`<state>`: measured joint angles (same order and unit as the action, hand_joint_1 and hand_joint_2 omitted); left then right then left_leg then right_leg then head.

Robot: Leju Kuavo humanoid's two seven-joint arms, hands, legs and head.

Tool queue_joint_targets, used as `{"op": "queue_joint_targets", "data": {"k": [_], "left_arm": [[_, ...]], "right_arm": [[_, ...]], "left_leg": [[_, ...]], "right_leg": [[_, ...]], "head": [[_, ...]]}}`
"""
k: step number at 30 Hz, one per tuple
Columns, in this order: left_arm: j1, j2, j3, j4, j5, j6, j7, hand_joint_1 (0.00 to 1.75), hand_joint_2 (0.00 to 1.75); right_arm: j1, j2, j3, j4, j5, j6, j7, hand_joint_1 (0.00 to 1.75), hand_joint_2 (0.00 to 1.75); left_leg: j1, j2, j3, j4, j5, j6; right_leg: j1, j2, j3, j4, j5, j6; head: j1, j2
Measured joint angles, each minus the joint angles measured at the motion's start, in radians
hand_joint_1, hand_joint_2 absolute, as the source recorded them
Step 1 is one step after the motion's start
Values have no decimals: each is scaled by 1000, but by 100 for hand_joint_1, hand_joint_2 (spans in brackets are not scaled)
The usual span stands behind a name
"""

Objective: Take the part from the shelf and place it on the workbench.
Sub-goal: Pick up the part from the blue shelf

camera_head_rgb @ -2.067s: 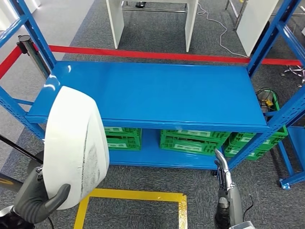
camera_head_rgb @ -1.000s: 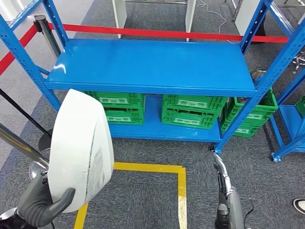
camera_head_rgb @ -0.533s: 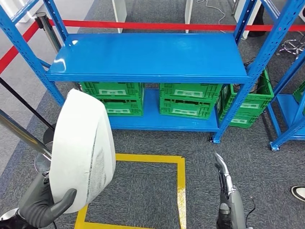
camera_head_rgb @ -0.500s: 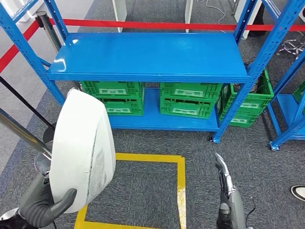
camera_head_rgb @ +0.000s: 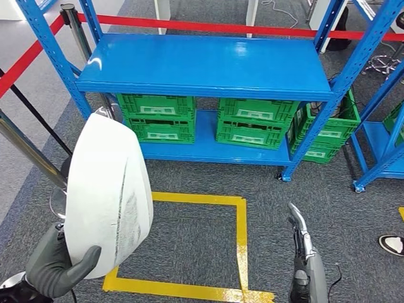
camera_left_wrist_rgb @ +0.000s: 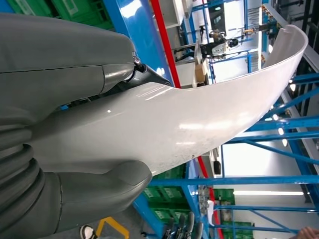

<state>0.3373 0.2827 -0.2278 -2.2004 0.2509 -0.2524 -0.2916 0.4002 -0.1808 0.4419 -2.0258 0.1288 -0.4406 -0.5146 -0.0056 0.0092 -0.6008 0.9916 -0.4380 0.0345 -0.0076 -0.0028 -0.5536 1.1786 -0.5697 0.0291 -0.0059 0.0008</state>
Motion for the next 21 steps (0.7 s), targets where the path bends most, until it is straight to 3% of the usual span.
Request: {"op": "queue_joint_targets", "data": {"k": [2,4,6,7,9,11,12,13,15,17,18,21], "left_arm": [[0,-1,-1,0,-1,1,-1,175,175],[0,-1,-2,0,-7,3,-1,175,175],[0,-1,-3,0,-14,5,-2,175,175],[1,0,-3,0,-17,6,-2,175,175],[1,1,-3,0,-18,7,-2,175,175],[2,1,-4,0,-19,7,-2,175,175],[1,1,-4,0,-20,7,-2,175,175],[1,1,-4,0,-22,7,-2,175,175],[1,2,-5,0,-26,7,-2,175,175],[1,2,-5,-1,-30,7,-2,175,175],[1,2,-5,-1,-31,7,-2,175,175],[1,2,-5,-2,-32,6,-2,175,175]], "right_arm": [[-1,0,-1,-1,0,0,0,0,0],[-1,0,-1,-2,1,0,-2,0,0],[2,0,-1,-3,1,0,-3,0,0],[3,0,-2,-3,1,0,-3,0,0],[4,0,-3,-3,1,0,-3,0,0],[5,0,-3,-3,2,0,-3,0,0],[5,0,-3,-3,3,0,-3,0,0],[6,0,-3,-3,5,-1,-4,0,0],[6,0,-3,-3,13,-4,-5,0,0],[6,0,-4,-3,20,-7,-7,0,0],[6,0,-4,-3,21,-8,-7,0,0],[6,0,-4,-4,23,-9,-8,0,0]], "left_leg": [[-5,-1,-13,1,16,-6],[-4,-1,-17,0,31,-18],[0,-1,-22,1,34,-31],[1,-3,-27,15,13,-37],[5,-5,-49,98,-76,-49],[10,-5,-74,226,-153,-57],[12,-5,-75,268,-162,-60],[14,-5,-59,273,-149,-62],[16,-5,19,170,-97,-62],[15,-6,95,42,-78,-53],[13,-6,111,9,-79,-48],[12,-5,105,-9,-76,-29]], "right_leg": [[5,0,103,-155,9,-12],[10,0,140,-228,-7,-19],[9,0,128,-236,6,-28],[7,-2,121,-238,16,-34],[4,-5,103,-239,35,-42],[4,-7,83,-235,49,-43],[4,-7,75,-230,55,-42],[4,-7,66,-223,59,-41],[3,-7,50,-205,63,-36],[4,-7,32,-190,66,-29],[6,-7,25,-185,69,-24],[5,-5,12,-179,76,-6]], "head": [[-1,0],[-1,0],[0,0],[-2,0],[-6,0],[-8,0],[-8,0],[-8,0],[-8,0],[-8,0],[-8,0],[-7,0]]}}
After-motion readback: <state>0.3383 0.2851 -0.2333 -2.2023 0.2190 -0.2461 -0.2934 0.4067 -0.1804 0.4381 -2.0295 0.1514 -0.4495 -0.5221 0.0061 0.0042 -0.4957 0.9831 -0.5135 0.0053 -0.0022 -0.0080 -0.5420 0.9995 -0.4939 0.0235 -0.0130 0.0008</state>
